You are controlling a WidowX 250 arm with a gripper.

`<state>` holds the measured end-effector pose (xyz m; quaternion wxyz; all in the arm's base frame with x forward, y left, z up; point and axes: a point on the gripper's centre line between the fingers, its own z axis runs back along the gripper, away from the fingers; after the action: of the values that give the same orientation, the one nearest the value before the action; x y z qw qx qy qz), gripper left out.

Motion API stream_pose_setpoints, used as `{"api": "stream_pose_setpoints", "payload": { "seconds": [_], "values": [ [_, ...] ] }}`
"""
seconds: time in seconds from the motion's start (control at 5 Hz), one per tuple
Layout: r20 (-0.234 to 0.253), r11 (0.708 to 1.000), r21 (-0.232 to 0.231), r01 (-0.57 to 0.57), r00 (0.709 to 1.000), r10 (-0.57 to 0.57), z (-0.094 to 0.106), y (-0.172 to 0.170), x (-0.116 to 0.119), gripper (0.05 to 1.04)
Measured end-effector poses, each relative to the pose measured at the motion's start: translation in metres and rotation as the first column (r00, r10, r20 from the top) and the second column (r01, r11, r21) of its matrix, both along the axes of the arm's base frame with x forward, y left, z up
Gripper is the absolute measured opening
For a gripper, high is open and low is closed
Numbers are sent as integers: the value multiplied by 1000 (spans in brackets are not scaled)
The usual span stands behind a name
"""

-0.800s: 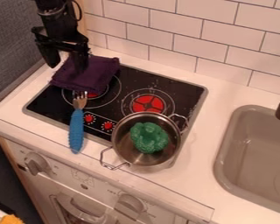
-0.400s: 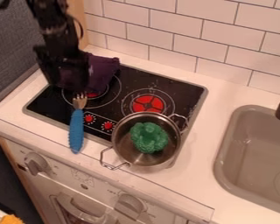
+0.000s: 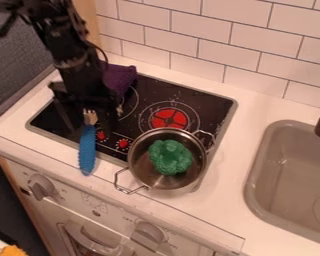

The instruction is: Put the blue fork on the upper right corner of the burner

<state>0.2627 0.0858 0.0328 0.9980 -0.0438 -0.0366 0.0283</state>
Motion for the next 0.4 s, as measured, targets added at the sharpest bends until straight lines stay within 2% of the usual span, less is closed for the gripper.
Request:
{"api": "stream_pose_setpoints", "payload": {
  "seconds": [0.4],
  "values": [
    [-39,998,42,-43,998,45,-16,-3,-1,1000]
  ]
}}
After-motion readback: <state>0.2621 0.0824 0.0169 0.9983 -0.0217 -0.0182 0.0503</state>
